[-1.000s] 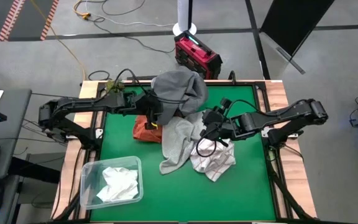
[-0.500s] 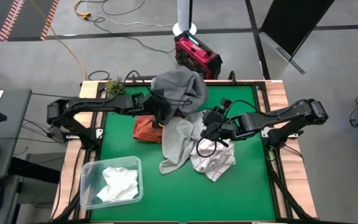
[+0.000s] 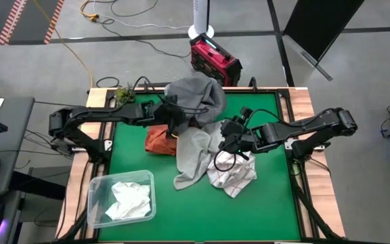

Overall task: Sort towels by color in basket
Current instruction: Put the gray towel into the top transparent bin

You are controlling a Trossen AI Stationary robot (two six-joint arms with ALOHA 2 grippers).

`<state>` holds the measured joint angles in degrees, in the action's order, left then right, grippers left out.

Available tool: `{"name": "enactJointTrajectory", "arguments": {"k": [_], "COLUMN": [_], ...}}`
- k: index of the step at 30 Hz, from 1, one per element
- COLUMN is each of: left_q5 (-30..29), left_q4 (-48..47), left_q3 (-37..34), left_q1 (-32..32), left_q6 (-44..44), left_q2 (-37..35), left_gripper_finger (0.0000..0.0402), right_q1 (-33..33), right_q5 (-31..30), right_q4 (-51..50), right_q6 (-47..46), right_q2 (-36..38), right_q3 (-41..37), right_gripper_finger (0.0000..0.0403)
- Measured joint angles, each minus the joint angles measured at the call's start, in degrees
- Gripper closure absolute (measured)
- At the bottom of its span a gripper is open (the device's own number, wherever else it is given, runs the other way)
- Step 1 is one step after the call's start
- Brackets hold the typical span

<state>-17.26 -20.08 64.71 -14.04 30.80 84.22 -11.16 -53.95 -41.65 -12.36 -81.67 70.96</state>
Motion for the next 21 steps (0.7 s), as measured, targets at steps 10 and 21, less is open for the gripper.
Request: {"name": "enactJointTrajectory", "arguments": {"k": [10, 21], "left_q5": [-1.9, 0.5], "left_q4": [12.5, 33.2], "left_q3": [0.0, 0.1], "left_q1": [-1.0, -9.8], "left_q6": [-0.1, -1.6], "left_q2": [-4.7, 2.0], "left_gripper_finger": [0.0396, 0.0394], "right_q1": [0.0, 0.0], "right_q5": [0.0, 0.0], "right_q4": [0.6, 1.4], "right_q6": [-0.2, 0.8], "right_q2": [0.0, 0.0], "right_q3": [0.0, 0.0], "right_gripper_finger": [0.0275, 0.0275]}}
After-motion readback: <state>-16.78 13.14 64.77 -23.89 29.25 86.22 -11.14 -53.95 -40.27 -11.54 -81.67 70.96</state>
